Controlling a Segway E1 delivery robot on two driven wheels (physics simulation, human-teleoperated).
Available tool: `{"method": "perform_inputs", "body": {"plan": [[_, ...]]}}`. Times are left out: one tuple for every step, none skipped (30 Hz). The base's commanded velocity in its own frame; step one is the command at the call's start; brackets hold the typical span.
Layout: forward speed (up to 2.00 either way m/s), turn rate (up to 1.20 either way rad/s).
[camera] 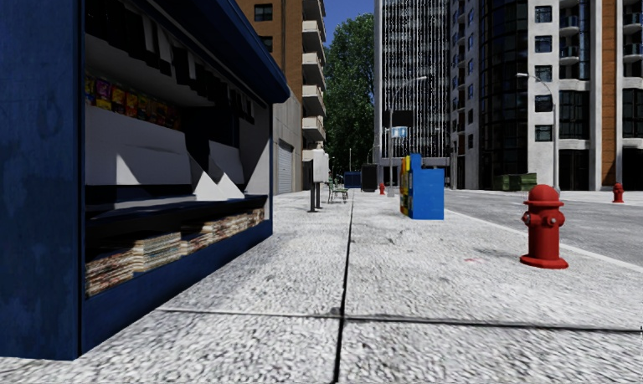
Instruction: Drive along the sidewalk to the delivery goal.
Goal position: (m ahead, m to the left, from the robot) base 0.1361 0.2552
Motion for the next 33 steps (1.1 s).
{"method": "perform_inputs", "body": {"plan": [[1.49, 0.0], [1.48, 0.0], [1.22, 0.0], [0.79, 0.0], [0.79, 0.0], [0.12, 0.0], [0.0, 0.0], [0.0, 0.0], [0.0, 0.0], [0.0, 0.0], [0.0, 0.0], [0.0, 0.0], [0.0, 0.0], [0.0, 0.0], [0.0, 0.0], [0.0, 0.0], [0.0, 0.0], [0.0, 0.0], [0.0, 0.0], [0.0, 0.0], [0.0, 0.0], [0.0, 0.0], [0.0, 0.0], [0.0, 0.0], [0.0, 0.0], [0.0, 0.0], [0.0, 0.0], [0.0, 0.0], [0.0, 0.0], [0.0, 0.0], [0.0, 0.0], [0.0, 0.0], [0.0, 0.0]]}}
